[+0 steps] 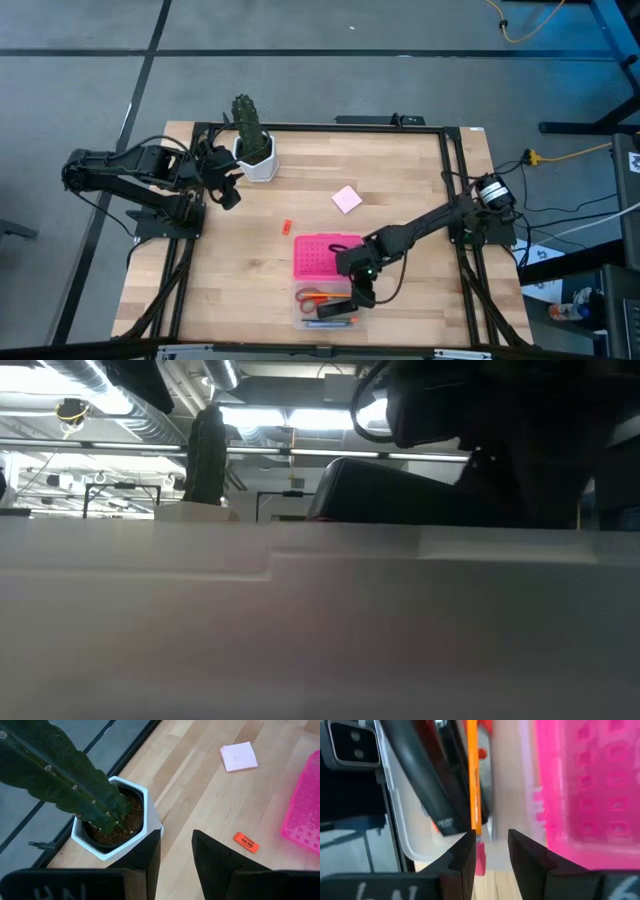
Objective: Pack school essentials
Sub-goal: Put the yellow pencil into the pencil case
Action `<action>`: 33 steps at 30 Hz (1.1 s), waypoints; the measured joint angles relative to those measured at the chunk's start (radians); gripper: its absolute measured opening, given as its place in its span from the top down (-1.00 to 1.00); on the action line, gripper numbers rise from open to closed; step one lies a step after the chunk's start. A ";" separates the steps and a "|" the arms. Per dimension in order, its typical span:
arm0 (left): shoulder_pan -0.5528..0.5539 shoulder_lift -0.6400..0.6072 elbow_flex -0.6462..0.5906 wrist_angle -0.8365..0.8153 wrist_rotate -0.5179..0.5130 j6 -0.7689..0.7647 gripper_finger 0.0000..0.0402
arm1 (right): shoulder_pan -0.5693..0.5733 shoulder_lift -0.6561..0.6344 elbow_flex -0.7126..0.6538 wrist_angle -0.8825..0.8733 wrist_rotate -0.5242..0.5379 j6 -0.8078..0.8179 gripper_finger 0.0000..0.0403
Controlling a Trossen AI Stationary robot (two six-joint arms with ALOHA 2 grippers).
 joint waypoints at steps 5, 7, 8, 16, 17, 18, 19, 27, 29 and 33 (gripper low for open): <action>0.000 0.000 0.000 0.000 0.000 0.000 0.48 | -0.017 0.000 0.016 -0.002 -0.026 -0.001 0.43; 0.000 0.000 0.000 0.000 0.000 0.000 0.48 | -0.016 0.000 0.019 -0.001 -0.052 -0.002 0.43; 0.000 0.000 0.000 0.000 0.000 0.000 0.48 | -0.015 0.000 0.019 -0.003 -0.056 -0.001 0.43; 0.000 0.000 0.000 0.000 0.000 0.002 0.48 | 0.039 -0.033 0.018 -0.065 -0.008 0.054 0.43; 0.000 0.000 0.000 0.000 0.000 0.002 0.48 | 0.049 -0.043 0.019 -0.082 0.022 0.086 0.43; 0.000 0.000 0.000 0.000 0.000 0.002 0.48 | 0.060 -0.055 0.019 -0.106 0.062 0.130 0.43; 0.000 0.000 0.000 0.000 0.000 0.002 0.48 | 0.072 -0.067 0.019 -0.132 0.105 0.178 0.43; 0.000 0.000 0.000 0.000 0.000 0.002 0.48 | 0.190 -0.064 0.017 -0.255 0.276 0.566 0.43; 0.000 0.000 0.000 0.000 0.000 0.002 0.48 | 0.206 -0.056 0.016 -0.261 0.279 0.636 0.43; 0.000 0.000 0.000 0.000 0.000 0.002 0.48 | 0.213 -0.056 0.016 -0.258 0.315 0.727 0.43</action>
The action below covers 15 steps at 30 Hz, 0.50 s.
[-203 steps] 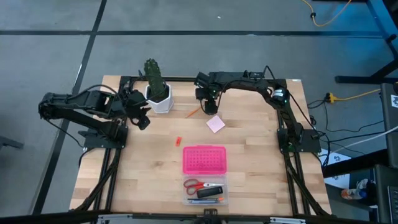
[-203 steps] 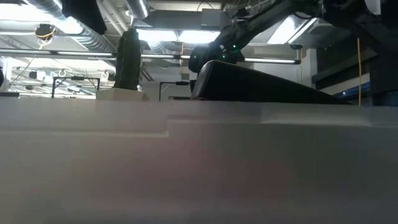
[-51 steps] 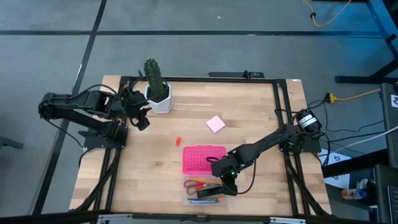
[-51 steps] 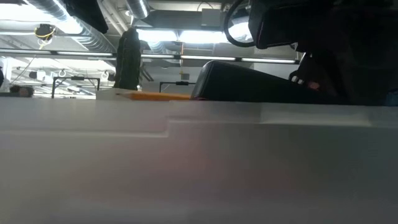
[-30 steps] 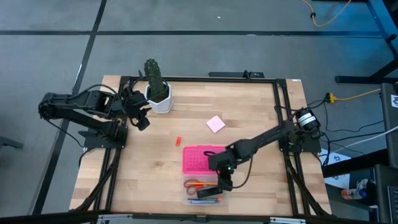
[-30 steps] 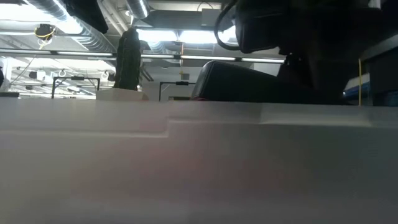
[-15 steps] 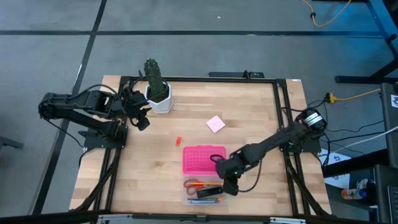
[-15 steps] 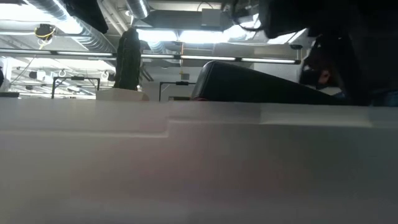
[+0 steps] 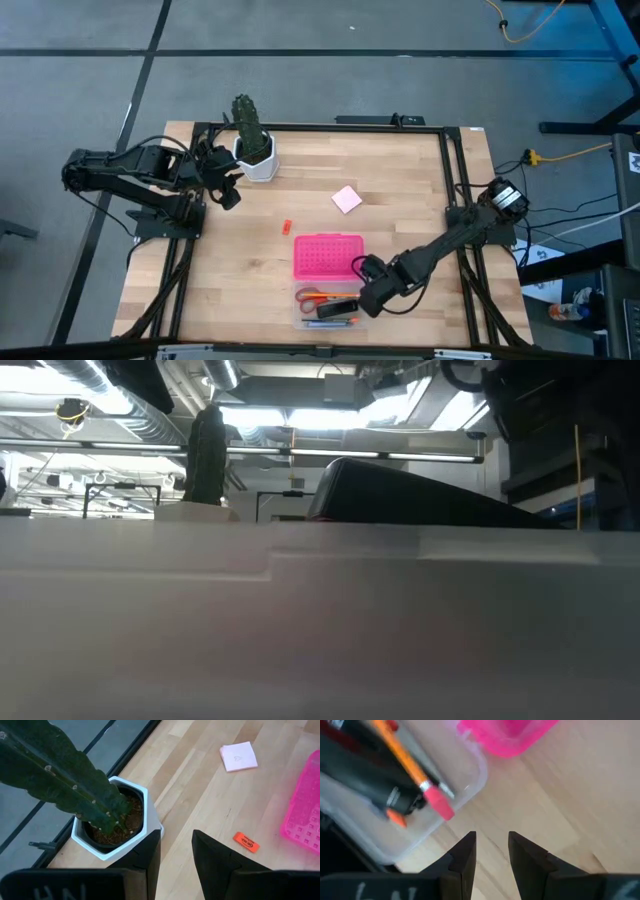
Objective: Pack school essentials
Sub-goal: Put the yellow pencil into the pencil case
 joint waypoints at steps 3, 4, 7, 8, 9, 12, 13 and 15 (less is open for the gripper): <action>0.000 0.000 0.000 0.000 0.000 0.000 0.48 | 0.000 0.006 0.000 0.016 0.006 0.003 0.43; 0.000 0.000 0.000 0.000 0.000 0.000 0.48 | 0.000 0.014 0.000 0.015 0.004 0.003 0.43; 0.000 0.000 0.000 0.000 0.000 0.000 0.48 | 0.000 0.040 0.000 0.019 -0.009 0.003 0.43; 0.000 0.000 0.000 0.000 0.000 0.000 0.48 | 0.000 0.047 0.000 0.030 -0.013 0.003 0.43; 0.000 0.000 0.000 0.000 0.000 0.000 0.48 | 0.000 0.055 0.000 0.044 -0.023 0.003 0.43; 0.000 0.000 0.000 0.000 0.000 0.000 0.48 | -0.003 0.060 -0.001 0.073 -0.019 0.003 0.43; 0.000 0.000 0.000 0.000 0.000 0.000 0.48 | -0.006 0.059 0.000 0.092 -0.012 0.003 0.43; 0.000 0.000 0.000 0.000 0.000 -0.001 0.48 | -0.010 0.060 0.010 0.090 -0.003 0.002 0.43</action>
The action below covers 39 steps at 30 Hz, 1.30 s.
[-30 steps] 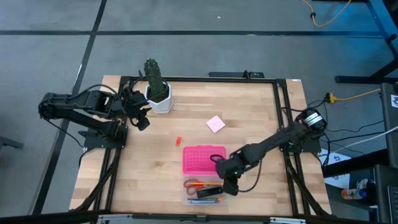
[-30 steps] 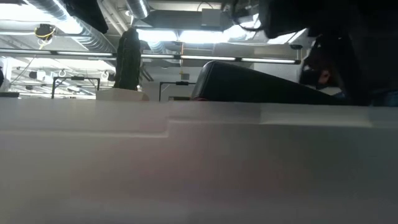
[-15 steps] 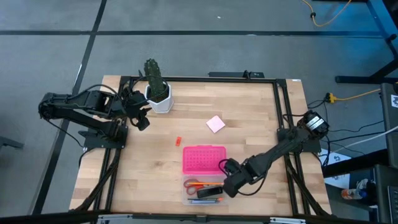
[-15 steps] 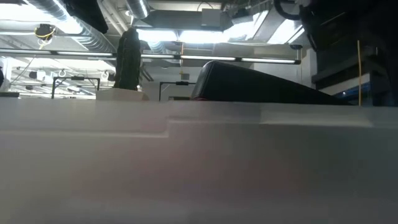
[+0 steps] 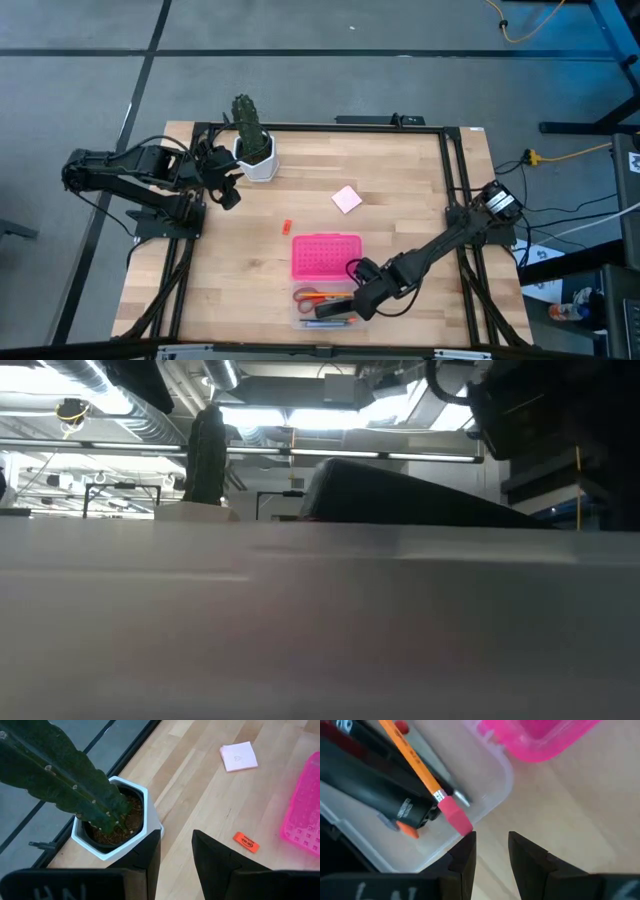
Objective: Pack school essentials
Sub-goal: Put the yellow pencil into the pencil case, then put the orange eraser into the pencil case
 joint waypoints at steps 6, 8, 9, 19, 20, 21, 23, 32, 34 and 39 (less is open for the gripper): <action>0.000 0.000 0.000 0.000 0.000 0.000 0.48 | -0.010 0.000 0.006 0.030 0.003 -0.003 0.43; 0.000 0.000 0.000 0.000 0.000 0.000 0.48 | -0.012 0.000 0.006 0.032 0.003 -0.002 0.43; 0.000 0.000 0.000 0.000 0.000 0.000 0.48 | -0.014 0.000 0.006 0.032 0.003 -0.002 0.43; 0.000 0.000 0.000 0.000 0.000 0.000 0.48 | -0.031 0.000 0.006 0.091 0.055 0.001 0.43; 0.000 0.000 0.000 0.000 0.000 0.000 0.48 | -0.035 0.000 0.007 0.099 0.060 0.001 0.43; 0.000 0.000 0.000 0.000 0.000 0.000 0.48 | -0.040 0.000 0.007 0.105 0.062 0.001 0.43; 0.000 0.000 0.000 0.000 0.000 0.000 0.48 | -0.050 0.000 0.007 0.110 0.063 0.001 0.43; 0.000 0.000 0.000 0.000 0.000 0.000 0.48 | -0.107 -0.096 0.008 0.065 0.219 0.001 0.43; 0.000 0.000 0.000 0.000 0.000 0.000 0.48 | -0.114 -0.121 0.008 0.045 0.262 0.000 0.43; 0.000 0.000 0.000 0.000 0.000 0.000 0.48 | -0.136 -0.078 0.008 0.096 0.249 -0.076 0.43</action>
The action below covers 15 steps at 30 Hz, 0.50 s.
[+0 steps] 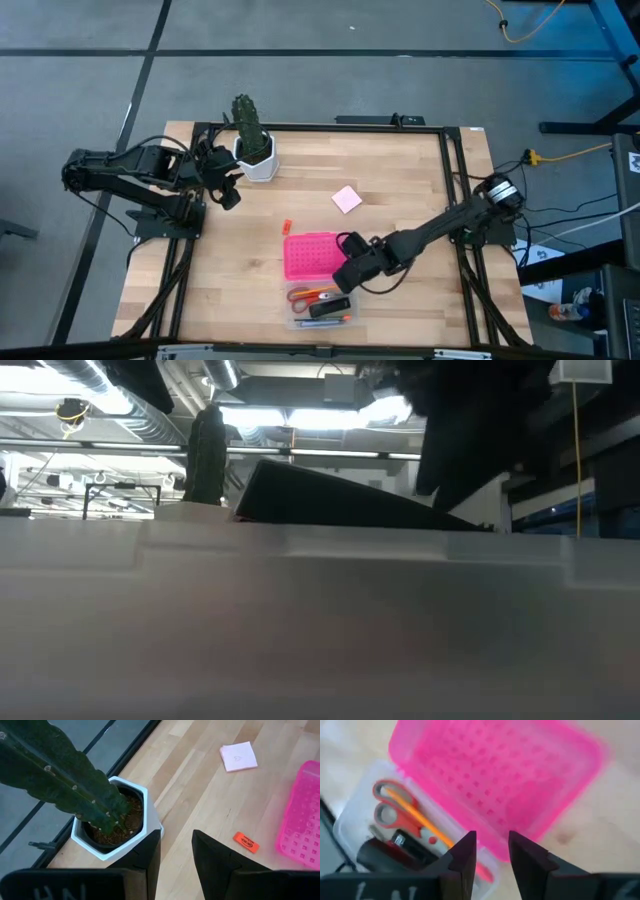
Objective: Pack school essentials
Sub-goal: Put the orange eraser into the pencil case
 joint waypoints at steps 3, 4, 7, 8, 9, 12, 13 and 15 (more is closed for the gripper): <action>0.000 0.000 0.000 0.000 0.000 0.000 0.48 | -0.015 0.049 0.000 0.029 -0.035 -0.067 0.43; 0.000 0.002 0.000 0.000 0.000 0.000 0.48 | -0.018 0.058 0.000 0.037 -0.036 -0.085 0.43; 0.000 0.002 0.000 0.000 0.000 0.000 0.48 | -0.027 0.062 0.000 0.031 -0.038 -0.127 0.43; 0.000 0.002 0.000 0.001 0.000 0.000 0.48 | -0.029 0.064 0.000 0.027 -0.040 -0.137 0.43; 0.000 0.002 0.000 0.001 0.000 -0.001 0.48 | -0.032 0.066 0.000 0.021 -0.052 -0.156 0.43; 0.000 0.002 0.000 0.001 0.000 -0.001 0.48 | -0.037 0.077 0.000 -0.011 -0.085 -0.194 0.43; 0.000 0.002 0.000 0.001 0.000 -0.001 0.48 | -0.037 0.083 0.000 -0.025 -0.090 -0.209 0.43; 0.000 0.002 0.000 0.001 0.000 -0.001 0.48 | -0.037 0.091 -0.001 -0.041 -0.091 -0.216 0.43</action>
